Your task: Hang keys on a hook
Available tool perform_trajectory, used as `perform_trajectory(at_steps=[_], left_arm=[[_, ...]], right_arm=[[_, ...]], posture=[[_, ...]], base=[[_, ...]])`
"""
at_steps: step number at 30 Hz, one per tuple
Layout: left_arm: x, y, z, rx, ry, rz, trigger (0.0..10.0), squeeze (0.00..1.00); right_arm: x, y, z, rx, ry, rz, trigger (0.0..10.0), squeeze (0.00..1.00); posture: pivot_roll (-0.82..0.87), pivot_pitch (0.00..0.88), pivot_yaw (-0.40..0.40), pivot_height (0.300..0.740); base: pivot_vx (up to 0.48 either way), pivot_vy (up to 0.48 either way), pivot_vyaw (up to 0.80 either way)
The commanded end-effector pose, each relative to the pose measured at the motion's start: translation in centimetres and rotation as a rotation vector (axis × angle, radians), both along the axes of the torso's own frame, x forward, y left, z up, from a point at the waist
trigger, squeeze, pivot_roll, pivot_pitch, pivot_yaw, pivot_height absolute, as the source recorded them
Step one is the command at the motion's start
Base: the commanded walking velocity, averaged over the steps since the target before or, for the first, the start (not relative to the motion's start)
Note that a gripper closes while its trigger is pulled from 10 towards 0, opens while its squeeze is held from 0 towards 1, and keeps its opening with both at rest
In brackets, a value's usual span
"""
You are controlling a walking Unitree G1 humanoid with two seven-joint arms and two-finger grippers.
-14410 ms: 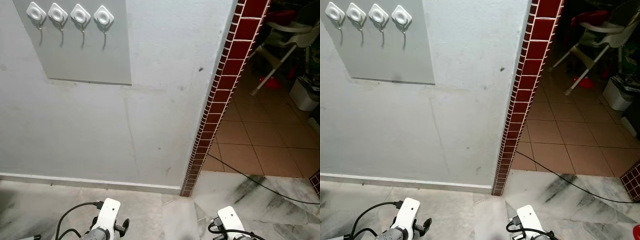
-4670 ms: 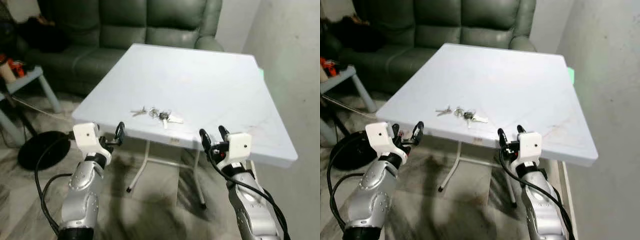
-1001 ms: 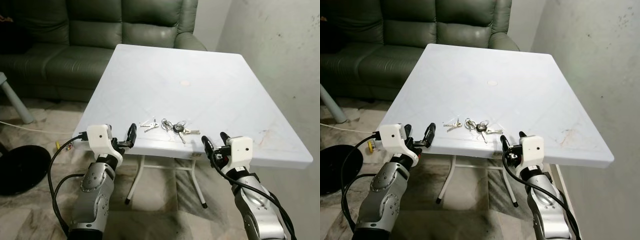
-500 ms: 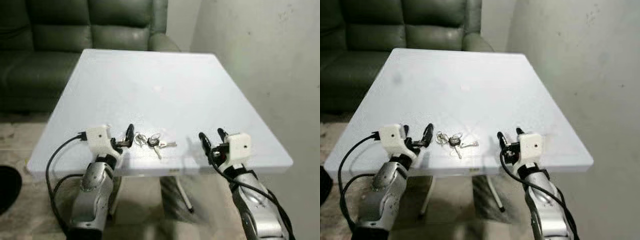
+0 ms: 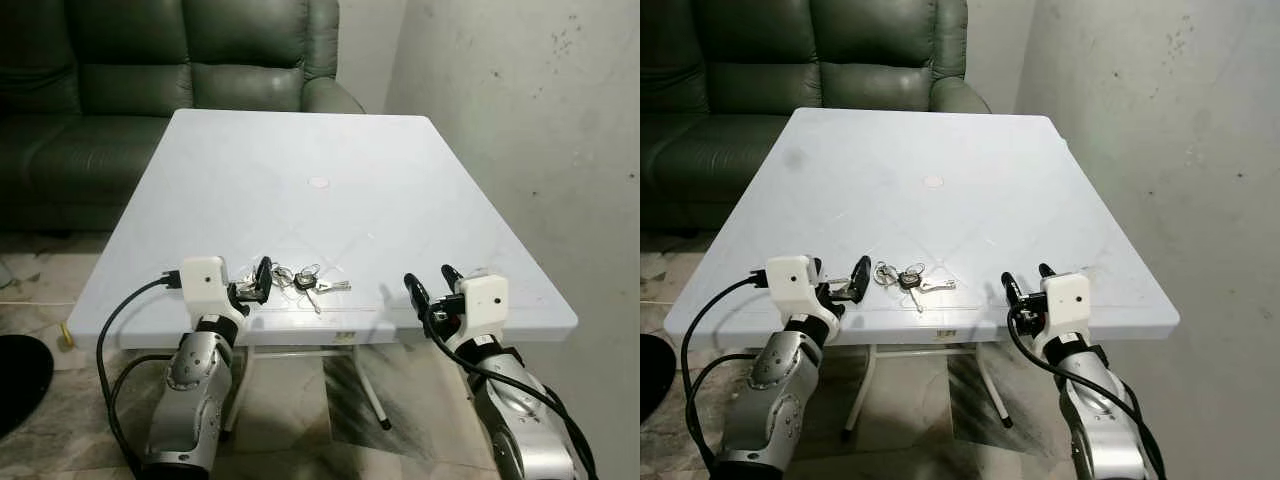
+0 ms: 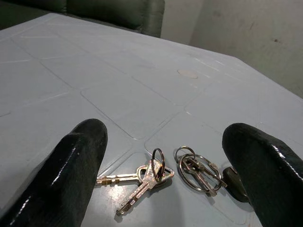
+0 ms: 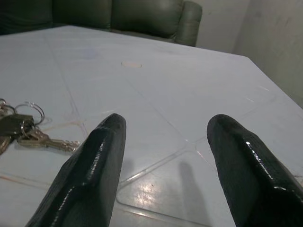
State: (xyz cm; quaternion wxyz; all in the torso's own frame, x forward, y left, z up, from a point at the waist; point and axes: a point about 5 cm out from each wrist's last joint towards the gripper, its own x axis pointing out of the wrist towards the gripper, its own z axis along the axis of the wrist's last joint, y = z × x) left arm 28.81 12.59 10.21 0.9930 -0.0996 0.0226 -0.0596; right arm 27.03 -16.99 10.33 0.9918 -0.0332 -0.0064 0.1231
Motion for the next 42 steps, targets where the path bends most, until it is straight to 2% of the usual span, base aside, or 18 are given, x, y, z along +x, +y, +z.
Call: perform_trajectory(at_steps=[1, 6, 7, 8, 14, 18, 19, 22, 26, 36, 42], left_arm=[[-0.1, -0.3, 0.2, 0.006, -0.012, -0.003, 10.0, 0.00], [-0.3, -0.6, 0.3, 0.028, -0.021, -0.021, 10.0, 0.00], [-0.4, -0.8, 0.3, 0.036, -0.028, -0.034, 10.0, 0.00], [-0.5, -1.3, 0.4, 0.064, -0.042, -0.067, 10.0, 0.00], [-1.2, -2.3, 0.5, 0.104, -0.071, -0.149, 10.0, 0.00], [-1.6, -2.7, 0.7, 0.089, -0.082, -0.195, 10.0, 0.00], [-1.7, -2.8, 0.6, 0.099, -0.077, -0.202, 10.0, 0.00], [-1.9, -3.0, 0.6, 0.102, -0.076, -0.214, 10.0, 0.00], [-2.4, -3.0, 0.6, 0.104, -0.081, -0.216, 10.0, 0.00], [-3.9, -2.7, 0.5, 0.105, -0.066, -0.181, 10.0, 0.00], [-4.5, -2.5, 0.4, 0.103, -0.054, -0.162, 10.0, 0.00]], right_arm=[[0.2, -0.6, 0.2, -0.002, -0.001, -0.003, 10.0, 0.00], [0.4, -0.7, 0.2, -0.024, 0.011, 0.064, 10.0, 0.00], [0.5, -0.7, 0.3, -0.025, 0.008, 0.075, 10.0, 0.80], [0.7, -0.6, 0.6, -0.022, -0.011, 0.118, 10.0, 1.00], [1.4, -0.3, 0.4, -0.082, 0.009, 0.183, 10.0, 1.00], [1.9, 0.1, 0.1, -0.093, 0.031, 0.221, 10.0, 1.00], [2.2, 0.5, -0.2, -0.121, 0.048, 0.234, 10.0, 0.00], [2.6, 1.0, -0.5, -0.129, 0.065, 0.257, 10.0, 0.00], [3.7, 2.4, -0.6, -0.125, 0.081, 0.300, 10.0, 0.00], [5.6, 4.2, -0.3, -0.133, 0.107, 0.337, 10.0, 0.00], [6.2, 5.0, -0.2, -0.124, 0.136, 0.338, 10.0, 0.00]], posture=[[0.00, 0.000, -0.067, 0.715], [0.00, 0.000, -0.069, 0.715], [0.00, 0.000, -0.069, 0.715], [0.00, 0.000, -0.071, 0.715], [0.01, 0.000, -0.071, 0.715], [0.02, 0.000, -0.069, 0.715], [0.03, 0.000, -0.069, 0.715], [0.03, 0.000, -0.068, 0.715], [0.05, 0.000, -0.075, 0.715], [0.10, 0.029, -0.105, 0.715], [0.13, 0.042, -0.123, 0.715]], base=[[0.000, 0.000, 0.00], [0.000, 0.000, 0.00], [0.000, 0.000, 0.00], [0.000, 0.000, 0.00], [0.000, 0.000, 0.00], [0.000, 0.000, 0.00], [0.000, 0.000, 0.00], [0.000, 0.000, 0.00], [0.000, 0.000, 0.00], [0.000, 0.000, 0.00], [0.000, 0.000, 0.00]])
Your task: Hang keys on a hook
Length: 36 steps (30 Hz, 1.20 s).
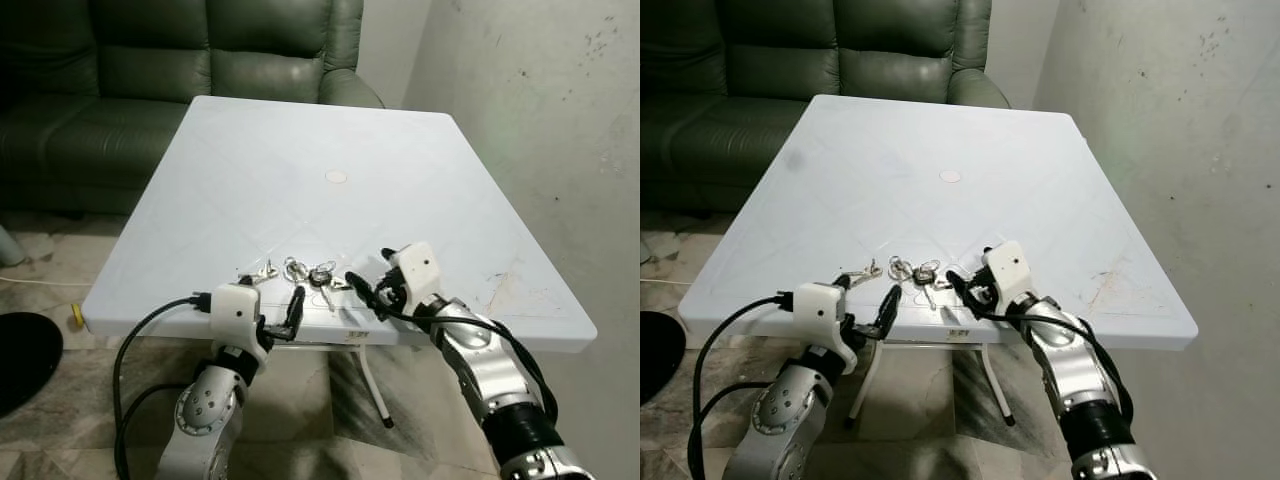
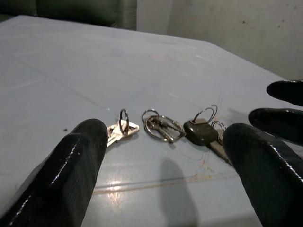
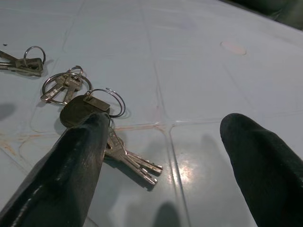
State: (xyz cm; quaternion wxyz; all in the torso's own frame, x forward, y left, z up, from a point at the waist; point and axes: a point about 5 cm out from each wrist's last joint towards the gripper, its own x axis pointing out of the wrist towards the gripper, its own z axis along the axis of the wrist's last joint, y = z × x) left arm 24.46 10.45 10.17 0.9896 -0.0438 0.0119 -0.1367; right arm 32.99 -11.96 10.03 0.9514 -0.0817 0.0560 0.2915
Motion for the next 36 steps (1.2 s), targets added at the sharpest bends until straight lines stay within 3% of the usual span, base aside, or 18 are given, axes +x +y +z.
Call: perform_trajectory(at_steps=[1, 19, 21, 22, 23, 24, 26, 27, 29, 30, 32, 33, 34, 35, 36], left_arm=[[-0.3, -0.3, 0.4, -0.003, -0.009, -0.003, 10.0, 0.00], [-0.9, -0.1, 0.5, 0.000, 0.009, 0.033, 10.0, 0.00], [-0.9, -0.1, 0.5, -0.001, 0.011, 0.036, 10.0, 0.00], [-0.9, -0.1, 0.5, -0.001, 0.011, 0.036, 10.0, 0.00], [-0.9, -0.1, 0.5, 0.000, 0.012, 0.037, 10.0, 0.00], [-1.0, -0.1, 0.5, 0.000, 0.014, 0.038, 10.0, 0.00], [-1.0, -0.1, 0.5, 0.000, 0.014, 0.040, 10.0, 0.00], [-1.0, -0.1, 0.5, 0.000, 0.015, 0.042, 10.0, 0.00], [-1.0, -0.1, 0.5, -0.001, 0.016, 0.045, 10.0, 0.00], [-1.0, -0.1, 0.5, -0.001, 0.016, 0.046, 10.0, 0.00], [-1.0, -0.1, 0.5, -0.003, 0.017, 0.047, 10.0, 0.00], [-1.0, -0.1, 0.5, -0.003, 0.018, 0.047, 10.0, 0.00], [-1.0, -0.2, 0.5, -0.002, 0.018, 0.047, 10.0, 0.00], [-1.0, -0.2, 0.5, -0.003, 0.019, 0.048, 10.0, 0.00], [-1.0, -0.2, 0.5, -0.003, 0.020, 0.049, 10.0, 0.00]], right_arm=[[0.3, 0.2, 0.0, -0.013, 0.015, -0.002, 10.0, 0.00], [-0.9, 4.0, -1.4, 0.029, 0.095, 0.101, 10.0, 0.00], [-0.9, 4.4, -1.2, 0.042, 0.089, 0.101, 8.3, 0.00], [-0.8, 4.4, -1.1, 0.043, 0.088, 0.100, 8.3, 0.00], [-0.8, 4.5, -1.1, 0.049, 0.087, 0.099, 5.8, 0.00], [-0.8, 4.7, -1.0, 0.055, 0.082, 0.093, 3.9, 0.00], [-0.7, 4.7, -1.0, 0.055, 0.088, 0.086, 3.9, 0.00], [-0.6, 4.8, -0.9, 0.069, 0.093, 0.073, 0.0, 0.00], [-0.5, 4.8, -0.9, 0.075, 0.100, 0.064, 0.4, 0.00], [-0.5, 4.8, -0.9, 0.073, 0.098, 0.055, 0.0, 0.00], [-0.3, 4.8, -0.8, 0.068, 0.097, 0.037, 0.3, 0.00], [-0.3, 4.7, -0.8, 0.065, 0.094, 0.026, 1.5, 0.00], [-0.2, 4.7, -0.8, 0.064, 0.092, 0.019, 1.5, 0.00], [-0.1, 4.6, -0.7, 0.059, 0.089, 0.003, 2.4, 0.00], [0.1, 4.5, -0.7, 0.054, 0.084, -0.023, 1.8, 0.00]], posture=[[0.14, 0.044, -0.125, 0.715], [0.18, 0.044, -0.144, 0.715], [0.18, 0.045, -0.145, 0.715], [0.18, 0.045, -0.145, 0.715], [0.18, 0.045, -0.145, 0.715], [0.18, 0.048, -0.147, 0.715], [0.18, 0.048, -0.147, 0.715], [0.18, 0.050, -0.147, 0.715], [0.18, 0.050, -0.147, 0.715], [0.18, 0.051, -0.149, 0.715], [0.18, 0.051, -0.149, 0.715], [0.18, 0.053, -0.148, 0.715], [0.18, 0.053, -0.148, 0.715], [0.18, 0.054, -0.147, 0.715], [0.18, 0.054, -0.147, 0.715]], base=[[0.000, 0.000, 0.00], [0.000, 0.000, 0.00], [0.000, 0.000, 0.00], [0.000, 0.000, 0.00], [0.000, 0.000, 0.00], [0.000, 0.000, 0.00], [0.000, 0.000, 0.00], [0.000, 0.000, 0.00], [0.000, 0.000, 0.00], [0.000, 0.000, 0.00], [0.000, 0.000, 0.00], [0.000, 0.000, 0.00], [0.000, 0.000, 0.00], [0.000, 0.000, 0.00], [0.000, 0.000, 0.00]])
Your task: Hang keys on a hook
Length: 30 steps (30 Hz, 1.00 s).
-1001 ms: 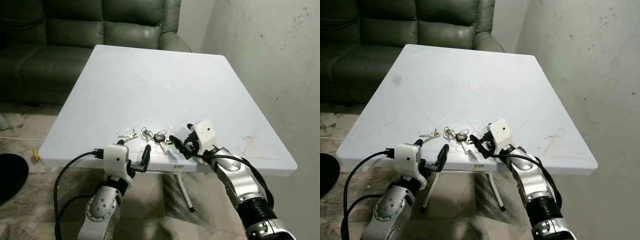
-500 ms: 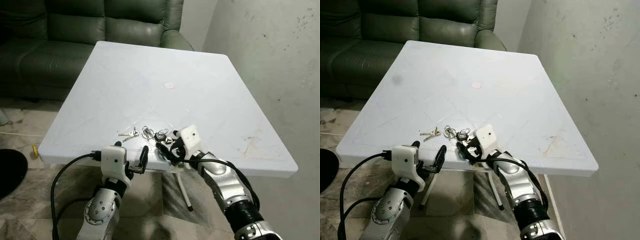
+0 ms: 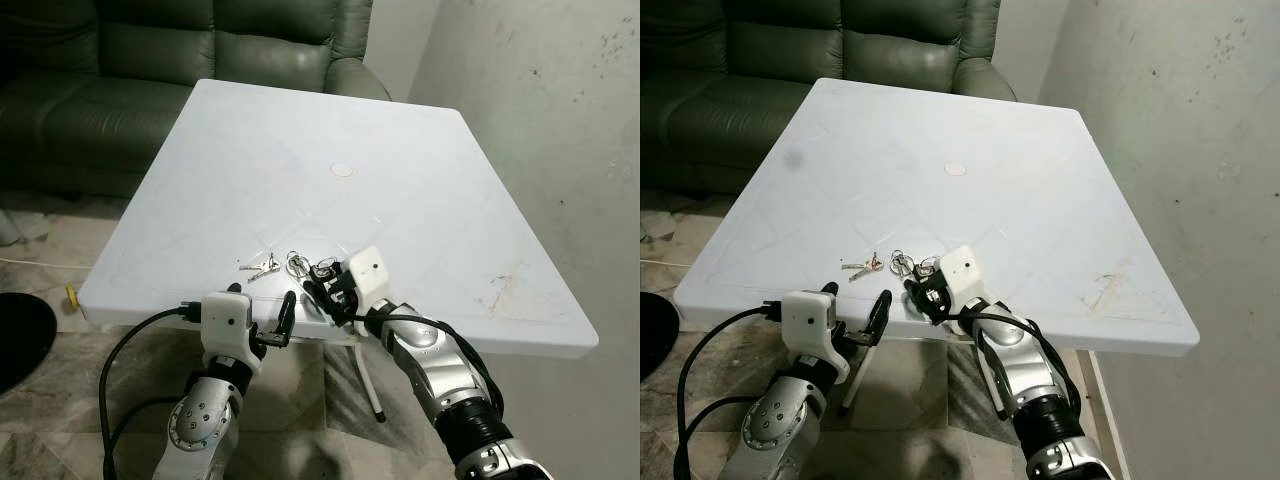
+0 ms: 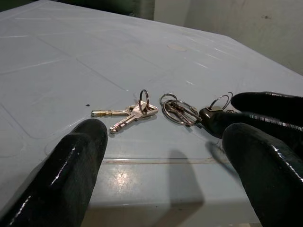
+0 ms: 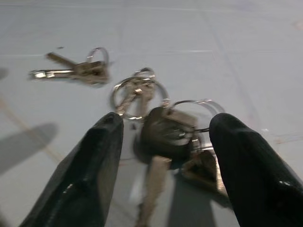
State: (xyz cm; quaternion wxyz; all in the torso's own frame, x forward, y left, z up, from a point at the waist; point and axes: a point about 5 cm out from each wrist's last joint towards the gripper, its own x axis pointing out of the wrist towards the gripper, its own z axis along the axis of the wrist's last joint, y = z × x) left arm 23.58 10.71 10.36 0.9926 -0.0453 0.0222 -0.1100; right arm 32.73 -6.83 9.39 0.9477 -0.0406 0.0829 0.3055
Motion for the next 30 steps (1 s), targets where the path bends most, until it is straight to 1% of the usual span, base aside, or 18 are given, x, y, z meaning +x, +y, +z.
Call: perform_trajectory(at_steps=[1, 3, 5, 7, 8, 9, 10, 12, 14, 15, 16, 17, 19, 20, 21, 23, 29, 30], left_arm=[[-0.11, -0.44, 0.34, -0.004, -0.004, -0.004, 10.0, 0.00], [-0.12, -0.47, 0.35, -0.005, -0.003, -0.003, 10.0, 0.00], [-0.13, -0.49, 0.35, -0.005, -0.003, -0.002, 10.0, 0.00], [-0.12, -0.49, 0.35, -0.005, -0.002, -0.003, 10.0, 0.00], [-0.13, -0.48, 0.36, -0.005, -0.002, -0.003, 10.0, 0.00], [-0.13, -0.45, 0.35, -0.006, -0.001, -0.001, 10.0, 0.00], [-0.12, -0.44, 0.36, -0.005, -0.001, 0.001, 10.0, 0.00], [-0.10, -0.43, 0.38, -0.005, -0.001, 0.003, 10.0, 0.00], [-0.09, -0.41, 0.37, -0.004, 0.000, 0.004, 10.0, 0.00], [-0.09, -0.41, 0.37, -0.004, 0.000, 0.004, 10.0, 0.00], [-0.08, -0.41, 0.37, -0.004, 0.000, 0.004, 10.0, 0.00], [-0.09, -0.42, 0.38, -0.003, 0.000, 0.005, 10.0, 0.00], [-0.06, -0.41, 0.38, -0.002, 0.000, 0.005, 10.0, 0.00], [-0.05, -0.41, 0.39, -0.002, 0.000, 0.005, 10.0, 0.00], [-0.04, -0.42, 0.40, -0.001, 0.000, 0.005, 10.0, 0.00], [-0.01, -0.41, 0.42, -0.002, -0.001, 0.007, 10.0, 0.00], [0.02, -0.46, 0.43, -0.001, -0.002, 0.010, 10.0, 0.00], [0.02, -0.48, 0.43, -0.001, -0.002, 0.010, 10.0, 0.00]], right_arm=[[0.49, -0.68, 0.01, -0.014, 0.007, -0.053, 0.9, 0.00], [0.58, -0.79, 0.04, -0.022, 0.004, -0.068, 1.0, 0.00], [0.58, -0.80, 0.06, -0.023, 0.001, -0.068, 0.5, 0.00], [0.58, -0.80, 0.02, -0.027, 0.000, -0.068, 0.7, 0.00], [0.58, -0.81, 0.00, -0.030, -0.001, -0.069, 0.2, 0.00], [0.57, -0.83, -0.03, -0.032, -0.001, -0.072, 0.4, 0.00], [0.57, -0.85, -0.07, -0.033, 0.001, -0.073, 0.0, 0.00], [0.54, -0.86, -0.15, -0.038, 0.000, -0.075, 0.0, 0.00], [0.54, -0.87, -0.17, -0.040, -0.001, -0.077, 0.2, 0.00], [0.55, -0.90, -0.20, -0.043, -0.002, -0.079, 0.7, 0.00], [0.56, -0.91, -0.21, -0.044, -0.002, -0.079, 0.7, 0.00], [0.58, -0.94, -0.21, -0.048, -0.004, -0.083, 0.2, 0.00], [0.61, -0.95, -0.18, -0.052, -0.010, -0.085, 0.0, 0.00], [0.63, -0.97, -0.17, -0.053, -0.011, -0.086, 0.2, 0.00], [0.64, -0.98, -0.18, -0.054, -0.011, -0.087, 0.0, 0.00], [0.66, -1.00, -0.18, -0.057, -0.012, -0.087, 0.2, 0.00], [0.68, -1.12, -0.24, -0.062, -0.015, -0.091, 0.0, 0.00], [0.68, -1.12, -0.23, -0.063, -0.015, -0.091, 0.4, 0.00]], posture=[[0.18, 0.055, -0.147, 0.715], [0.18, 0.057, -0.146, 0.715], [0.18, 0.059, -0.147, 0.715], [0.18, 0.061, -0.147, 0.715], [0.18, 0.061, -0.147, 0.715], [0.18, 0.061, -0.147, 0.715], [0.18, 0.062, -0.147, 0.715], [0.18, 0.063, -0.147, 0.715], [0.18, 0.063, -0.146, 0.715], [0.18, 0.064, -0.146, 0.715], [0.18, 0.064, -0.146, 0.715], [0.18, 0.064, -0.146, 0.715], [0.18, 0.063, -0.145, 0.715], [0.18, 0.063, -0.145, 0.715], [0.18, 0.063, -0.145, 0.715], [0.18, 0.064, -0.145, 0.715], [0.18, 0.064, -0.145, 0.715], [0.18, 0.064, -0.145, 0.715]], base=[[0.000, 0.000, 0.00], [0.000, 0.000, 0.00], [0.000, 0.000, 0.00], [0.000, 0.000, 0.00], [0.000, 0.000, 0.00], [0.000, 0.000, 0.00], [0.000, 0.000, 0.00], [0.000, 0.000, 0.00], [0.000, 0.000, 0.00], [0.000, 0.000, 0.00], [0.000, 0.000, 0.00], [0.000, 0.000, 0.00], [0.000, 0.000, 0.00], [0.000, 0.000, 0.00], [0.000, 0.000, 0.00], [0.000, 0.000, 0.00], [0.000, 0.000, 0.00], [0.000, 0.000, 0.00]])
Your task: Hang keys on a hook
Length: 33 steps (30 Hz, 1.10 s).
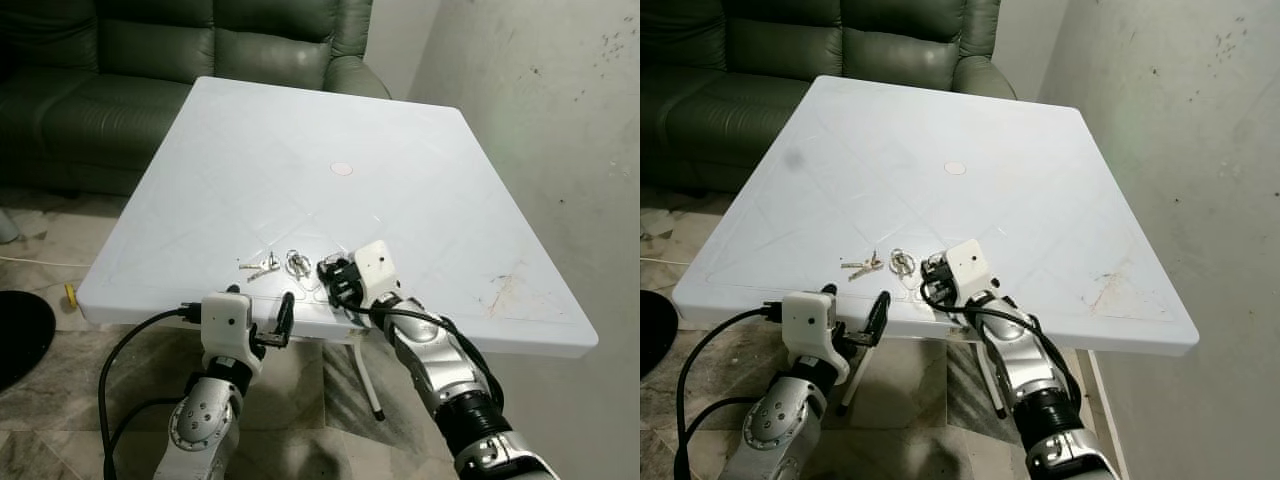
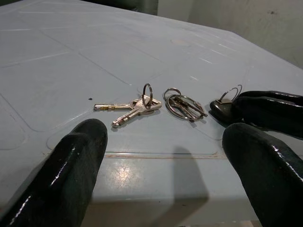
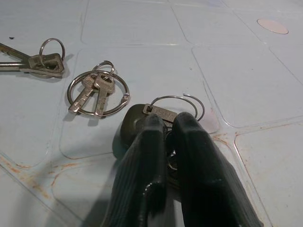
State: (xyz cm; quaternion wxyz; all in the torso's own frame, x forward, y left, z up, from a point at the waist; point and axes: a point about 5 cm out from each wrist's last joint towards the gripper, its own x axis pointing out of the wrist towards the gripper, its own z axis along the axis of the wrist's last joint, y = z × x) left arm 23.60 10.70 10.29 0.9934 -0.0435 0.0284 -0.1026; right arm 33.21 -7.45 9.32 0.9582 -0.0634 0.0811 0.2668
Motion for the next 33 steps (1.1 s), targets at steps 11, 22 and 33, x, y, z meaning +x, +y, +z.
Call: perform_trajectory(at_steps=[11, 22, 33], left_arm=[[0.05, -0.64, 0.54, -0.007, -0.014, -0.009, 10.0, 0.00], [0.14, -0.86, 0.52, -0.008, -0.016, -0.017, 10.0, 0.00], [0.21, -0.82, 0.56, -0.004, -0.022, -0.017, 10.0, 0.00]], right_arm=[[0.61, -0.99, 0.00, 0.034, 0.007, -0.049, 10.0, 1.00], [0.72, -0.96, 0.06, -0.016, -0.027, -0.039, 10.0, 0.00], [0.64, -0.90, -0.02, -0.012, -0.013, -0.001, 6.4, 0.00]], posture=[[0.18, 0.059, -0.142, 0.715], [0.17, 0.050, -0.140, 0.715], [0.18, 0.041, -0.140, 0.715]], base=[[0.000, 0.000, 0.00], [0.000, 0.000, 0.00], [0.000, 0.000, 0.00]])
